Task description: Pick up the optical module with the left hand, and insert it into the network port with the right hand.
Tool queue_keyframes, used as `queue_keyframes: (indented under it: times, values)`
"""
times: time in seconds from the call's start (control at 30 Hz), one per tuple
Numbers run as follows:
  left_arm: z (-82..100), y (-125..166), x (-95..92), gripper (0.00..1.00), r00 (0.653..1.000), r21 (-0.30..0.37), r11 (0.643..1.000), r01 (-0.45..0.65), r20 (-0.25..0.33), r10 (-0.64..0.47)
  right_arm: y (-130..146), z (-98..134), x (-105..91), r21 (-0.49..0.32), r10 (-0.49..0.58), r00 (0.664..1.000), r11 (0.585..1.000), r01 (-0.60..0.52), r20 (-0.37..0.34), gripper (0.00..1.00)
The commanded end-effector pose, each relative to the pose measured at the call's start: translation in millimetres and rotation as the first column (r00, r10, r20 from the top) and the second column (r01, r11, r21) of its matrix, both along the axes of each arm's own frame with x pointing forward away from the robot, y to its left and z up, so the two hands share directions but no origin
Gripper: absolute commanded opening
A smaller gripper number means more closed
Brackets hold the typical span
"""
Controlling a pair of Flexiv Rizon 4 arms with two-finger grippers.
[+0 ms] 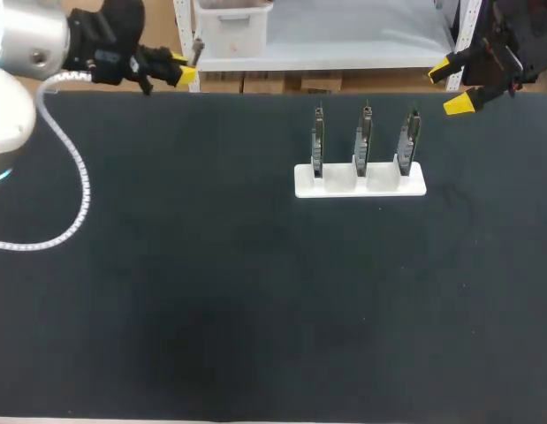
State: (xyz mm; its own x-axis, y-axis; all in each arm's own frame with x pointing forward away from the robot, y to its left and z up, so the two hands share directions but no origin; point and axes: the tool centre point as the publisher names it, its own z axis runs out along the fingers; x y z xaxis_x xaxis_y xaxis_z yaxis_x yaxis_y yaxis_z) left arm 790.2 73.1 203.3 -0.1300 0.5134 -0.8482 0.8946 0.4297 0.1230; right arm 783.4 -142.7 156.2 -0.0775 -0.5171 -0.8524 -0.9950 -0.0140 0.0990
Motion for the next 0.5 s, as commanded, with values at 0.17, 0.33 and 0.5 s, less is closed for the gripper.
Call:
queue_keyframes:
  times: [0.17,0.33,0.5]
  values:
    - [7.4,-54,20.4,0.00,0.990,-0.083,0.988,0.128,0.073,-0.122,0,0,-2.4,-0.001,-0.004,1.000,1.000,0.004,0.004,1.00]
    - [15.8,-81,24.6,0.00,0.976,-0.110,0.972,0.206,0.092,-0.196,0,0,-2.4,-0.001,-0.004,1.000,1.000,0.004,0.004,1.00]
    - [22.9,-106,27.2,0.00,0.962,-0.165,0.949,0.269,0.093,-0.257,0,0,-2.4,-0.001,-0.004,1.000,1.000,0.004,0.004,1.00]
